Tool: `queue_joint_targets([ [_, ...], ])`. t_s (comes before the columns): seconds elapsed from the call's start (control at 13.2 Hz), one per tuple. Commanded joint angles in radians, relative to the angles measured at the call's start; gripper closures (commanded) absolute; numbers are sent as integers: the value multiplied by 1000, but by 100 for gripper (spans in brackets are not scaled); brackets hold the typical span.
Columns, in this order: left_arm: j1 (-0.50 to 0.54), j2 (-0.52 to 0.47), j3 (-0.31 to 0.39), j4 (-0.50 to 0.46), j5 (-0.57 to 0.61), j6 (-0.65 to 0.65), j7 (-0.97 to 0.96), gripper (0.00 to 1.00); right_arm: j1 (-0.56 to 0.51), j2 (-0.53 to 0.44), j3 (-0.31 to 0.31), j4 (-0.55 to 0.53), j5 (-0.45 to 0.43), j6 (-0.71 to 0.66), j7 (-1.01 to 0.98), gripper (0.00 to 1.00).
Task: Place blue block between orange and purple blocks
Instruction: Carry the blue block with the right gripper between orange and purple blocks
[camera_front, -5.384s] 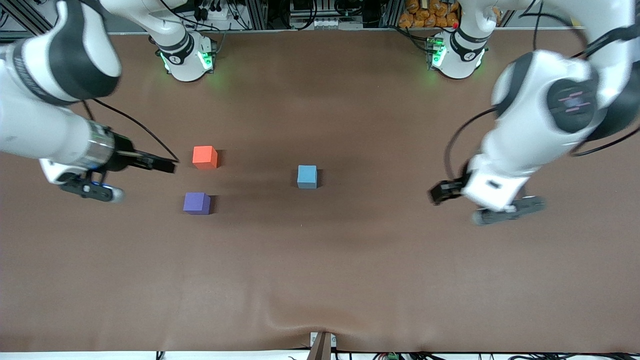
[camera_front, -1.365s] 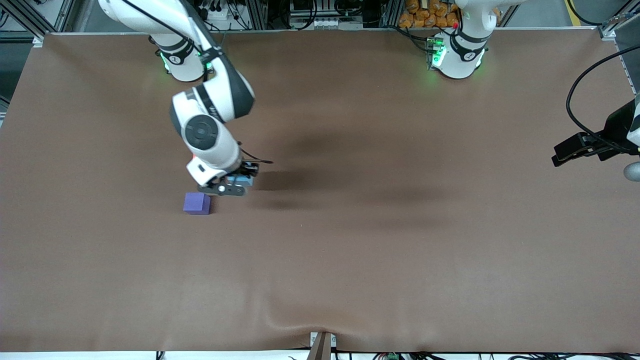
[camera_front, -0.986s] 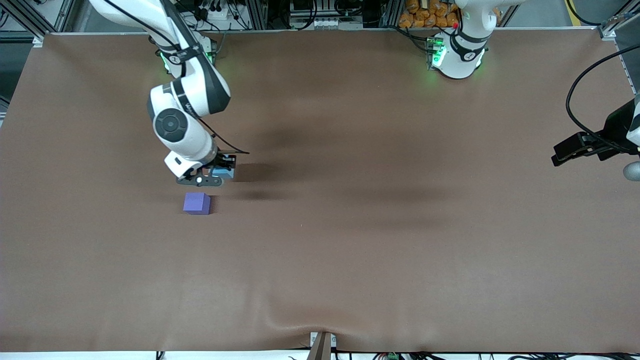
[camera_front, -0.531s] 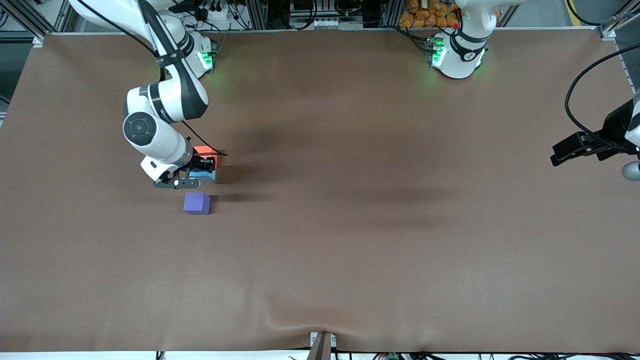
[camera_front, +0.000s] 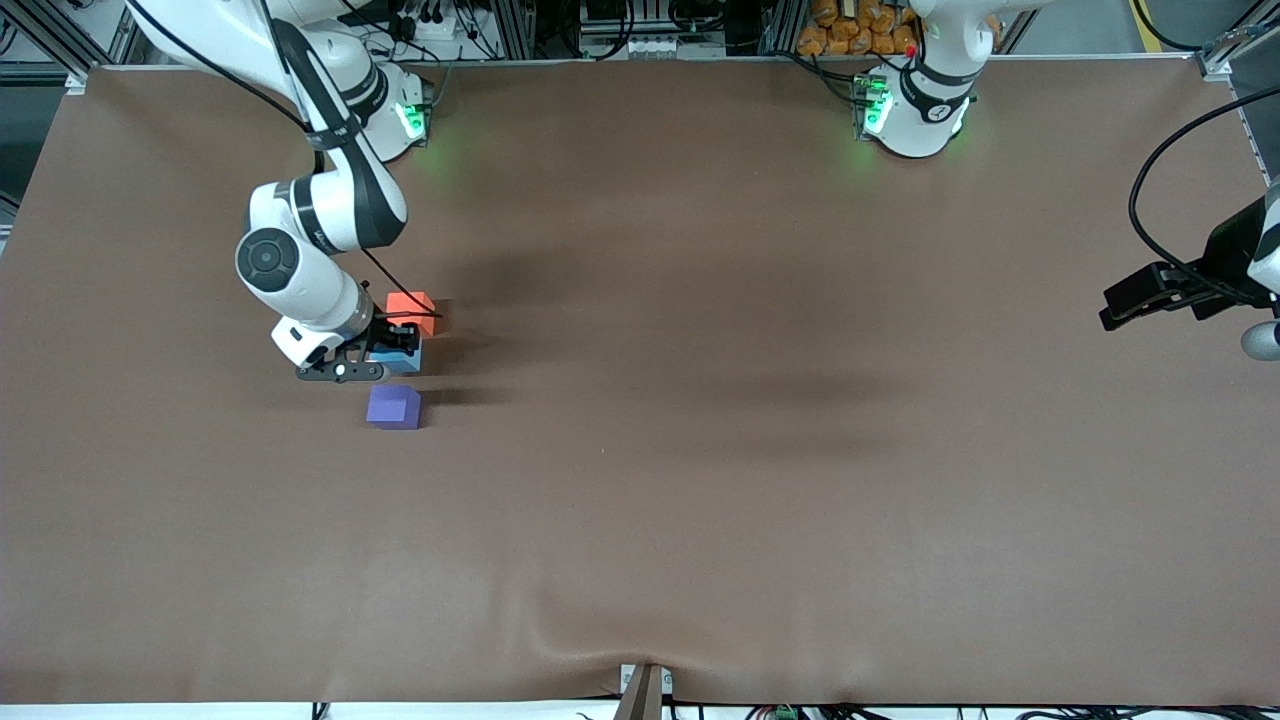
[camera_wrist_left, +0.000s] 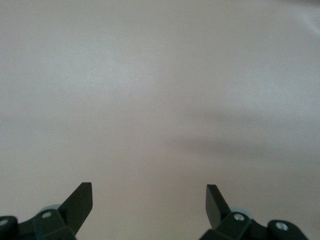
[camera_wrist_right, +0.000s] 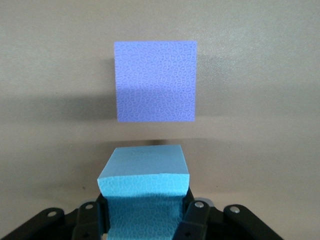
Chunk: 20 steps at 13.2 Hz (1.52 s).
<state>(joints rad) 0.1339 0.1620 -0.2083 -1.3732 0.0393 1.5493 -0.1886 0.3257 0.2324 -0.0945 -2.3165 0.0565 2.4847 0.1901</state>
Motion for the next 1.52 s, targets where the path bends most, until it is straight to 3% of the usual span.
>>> queue_joint_targets([
  [0.0,7,-16,-9,-9,4,-9,12,0,-25,33,16,-12,-17,63,-14,100],
  [0.45,10,-16,-8,-10,7,-11,44,0,-27,85,18,-11,-17,108,-12,100],
  [0.53,10,-18,-8,-12,8,-12,44,0,-27,90,18,-8,-17,109,-9,96],
  [0.61,10,-18,-8,-10,10,-11,44,0,-27,91,18,-3,-15,106,-8,68],
  [0.68,10,-16,-8,-10,10,-12,44,0,-30,91,18,3,-17,100,-5,1],
  [0.83,6,-16,-8,-10,10,-12,44,0,-34,81,18,23,-15,79,-4,0],
  [0.99,10,-18,-9,-12,10,-14,44,0,-36,47,19,104,-12,-81,-3,0],
  [1.21,6,-18,-9,-9,10,-14,46,0,-36,27,18,395,2,-523,3,0],
  [1.44,7,-16,-8,-6,11,-14,41,0,-112,41,19,720,2,-891,-11,0],
])
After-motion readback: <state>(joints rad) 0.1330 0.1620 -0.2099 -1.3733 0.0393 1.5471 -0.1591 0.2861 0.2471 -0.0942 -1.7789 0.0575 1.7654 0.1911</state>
